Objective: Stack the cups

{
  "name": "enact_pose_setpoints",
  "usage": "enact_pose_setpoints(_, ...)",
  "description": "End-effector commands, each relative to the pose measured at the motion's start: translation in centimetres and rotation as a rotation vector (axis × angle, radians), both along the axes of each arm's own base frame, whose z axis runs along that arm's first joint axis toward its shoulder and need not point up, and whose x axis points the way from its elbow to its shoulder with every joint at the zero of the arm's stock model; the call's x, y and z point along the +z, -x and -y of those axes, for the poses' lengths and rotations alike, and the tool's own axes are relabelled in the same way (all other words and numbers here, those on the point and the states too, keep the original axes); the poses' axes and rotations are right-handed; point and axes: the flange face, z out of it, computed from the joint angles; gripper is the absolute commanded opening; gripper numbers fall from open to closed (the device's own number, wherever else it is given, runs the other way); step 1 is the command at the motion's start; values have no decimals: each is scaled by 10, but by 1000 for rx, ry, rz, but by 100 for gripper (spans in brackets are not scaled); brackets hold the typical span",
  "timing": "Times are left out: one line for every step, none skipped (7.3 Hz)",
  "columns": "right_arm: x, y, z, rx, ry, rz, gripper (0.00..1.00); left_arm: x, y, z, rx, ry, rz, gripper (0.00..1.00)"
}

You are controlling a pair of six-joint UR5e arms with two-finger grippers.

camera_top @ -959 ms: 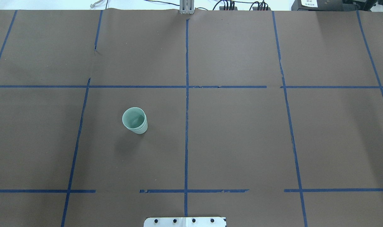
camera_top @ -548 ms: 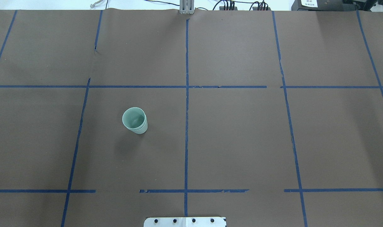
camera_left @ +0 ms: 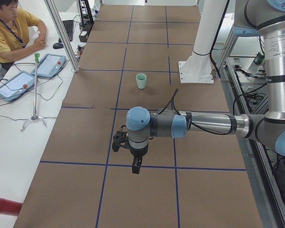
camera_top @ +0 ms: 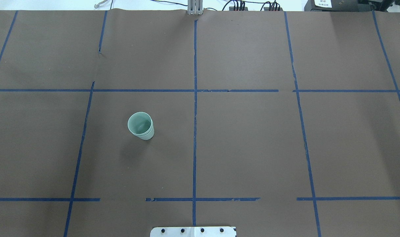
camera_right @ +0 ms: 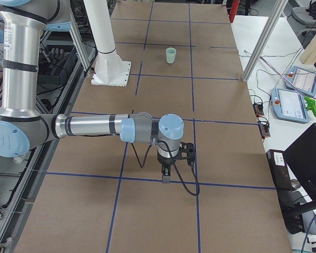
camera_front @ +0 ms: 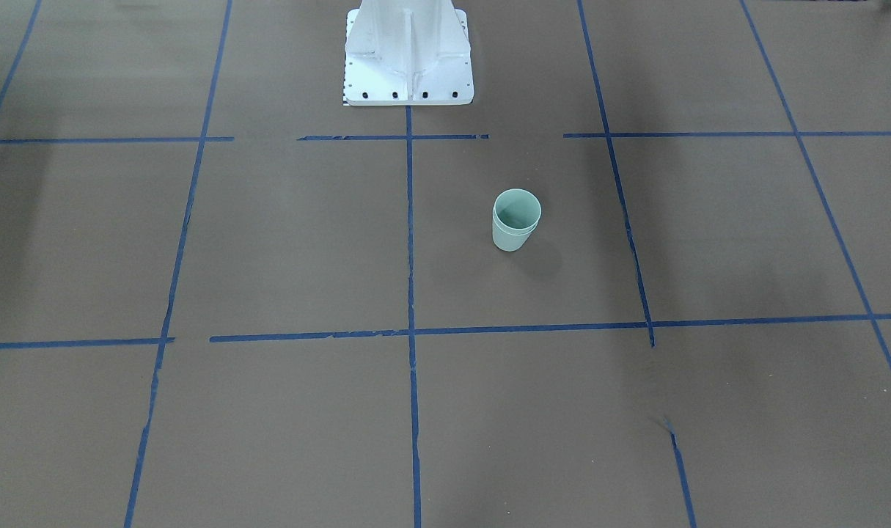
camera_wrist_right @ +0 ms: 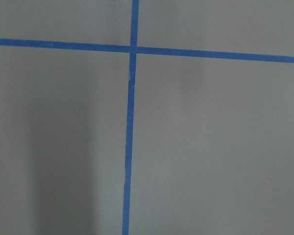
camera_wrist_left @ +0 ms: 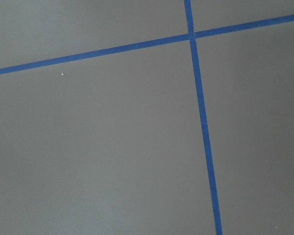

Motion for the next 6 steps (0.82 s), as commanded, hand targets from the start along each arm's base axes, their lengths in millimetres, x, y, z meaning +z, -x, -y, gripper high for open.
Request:
enact_pose_setpoints(0,0,0,-1,0,0,100,1,0,-1,0,3,-4,100)
enact_pose_setpoints(0,0,0,-1,0,0,100,2,0,-1,-1,7,-4,100)
enact_pose_setpoints(0,0,0,1,0,0,100,4,0,-2,-1,10,-4,100)
enact_pose_setpoints(0,0,0,-1,0,0,100,9,0,-2,-5,22,0,100)
enact_pose_setpoints(0,0,0,-1,0,0,100,8,0,-3,-6,23,-1,100)
enact_pose_setpoints(0,0,0,-1,0,0,100,8,0,-2,-6,21,-6,100)
